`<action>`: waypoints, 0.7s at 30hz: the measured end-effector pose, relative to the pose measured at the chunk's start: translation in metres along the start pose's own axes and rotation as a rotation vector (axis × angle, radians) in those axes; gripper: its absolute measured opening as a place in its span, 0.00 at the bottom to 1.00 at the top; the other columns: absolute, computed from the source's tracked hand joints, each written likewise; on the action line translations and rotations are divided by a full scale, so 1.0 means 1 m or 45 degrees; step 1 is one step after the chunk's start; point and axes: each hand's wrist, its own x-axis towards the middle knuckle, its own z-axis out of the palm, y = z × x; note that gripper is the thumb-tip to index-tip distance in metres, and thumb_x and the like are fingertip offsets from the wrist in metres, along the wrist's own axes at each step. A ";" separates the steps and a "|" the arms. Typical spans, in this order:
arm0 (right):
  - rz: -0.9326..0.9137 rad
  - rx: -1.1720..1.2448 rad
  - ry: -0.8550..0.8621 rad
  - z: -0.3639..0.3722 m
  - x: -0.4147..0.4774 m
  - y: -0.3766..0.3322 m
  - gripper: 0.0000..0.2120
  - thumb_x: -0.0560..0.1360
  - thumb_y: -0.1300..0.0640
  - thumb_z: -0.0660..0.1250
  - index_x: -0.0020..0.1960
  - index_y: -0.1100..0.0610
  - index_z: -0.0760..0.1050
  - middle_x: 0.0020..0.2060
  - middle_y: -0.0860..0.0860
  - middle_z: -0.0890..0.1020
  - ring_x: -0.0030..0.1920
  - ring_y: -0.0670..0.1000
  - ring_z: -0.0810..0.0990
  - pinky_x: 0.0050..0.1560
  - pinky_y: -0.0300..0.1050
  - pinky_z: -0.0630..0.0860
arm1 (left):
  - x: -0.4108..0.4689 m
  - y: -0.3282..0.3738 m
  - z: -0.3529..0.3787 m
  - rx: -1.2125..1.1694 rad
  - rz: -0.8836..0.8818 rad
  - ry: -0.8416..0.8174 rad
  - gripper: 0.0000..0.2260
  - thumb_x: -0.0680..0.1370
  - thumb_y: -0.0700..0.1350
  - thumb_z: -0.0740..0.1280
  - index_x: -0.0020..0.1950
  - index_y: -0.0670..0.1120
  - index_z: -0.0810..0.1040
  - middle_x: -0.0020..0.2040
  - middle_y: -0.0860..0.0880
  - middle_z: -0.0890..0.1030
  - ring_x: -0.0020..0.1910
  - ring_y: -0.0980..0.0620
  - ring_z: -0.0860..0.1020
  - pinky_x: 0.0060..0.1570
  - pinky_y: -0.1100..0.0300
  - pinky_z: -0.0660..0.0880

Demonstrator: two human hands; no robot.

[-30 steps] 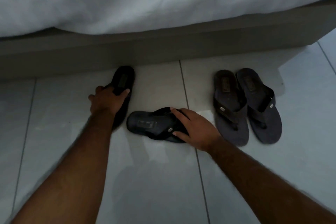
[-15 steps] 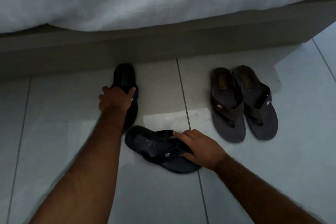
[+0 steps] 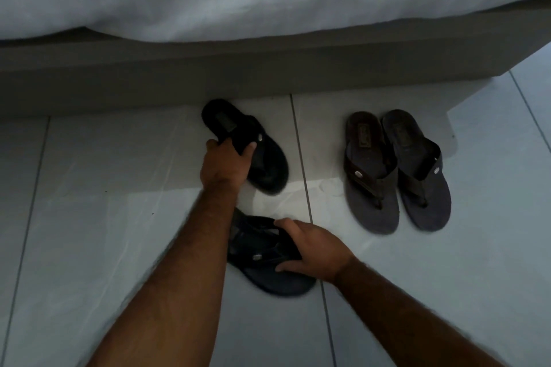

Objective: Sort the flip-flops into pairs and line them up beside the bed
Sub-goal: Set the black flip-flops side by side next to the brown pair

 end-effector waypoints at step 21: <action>0.001 -0.470 0.211 -0.087 0.117 -0.019 0.29 0.83 0.47 0.59 0.81 0.45 0.53 0.82 0.53 0.42 0.78 0.59 0.61 0.67 0.56 0.74 | -0.055 -0.064 0.048 0.119 0.084 0.269 0.30 0.83 0.56 0.56 0.80 0.41 0.59 0.82 0.41 0.59 0.81 0.42 0.55 0.78 0.38 0.52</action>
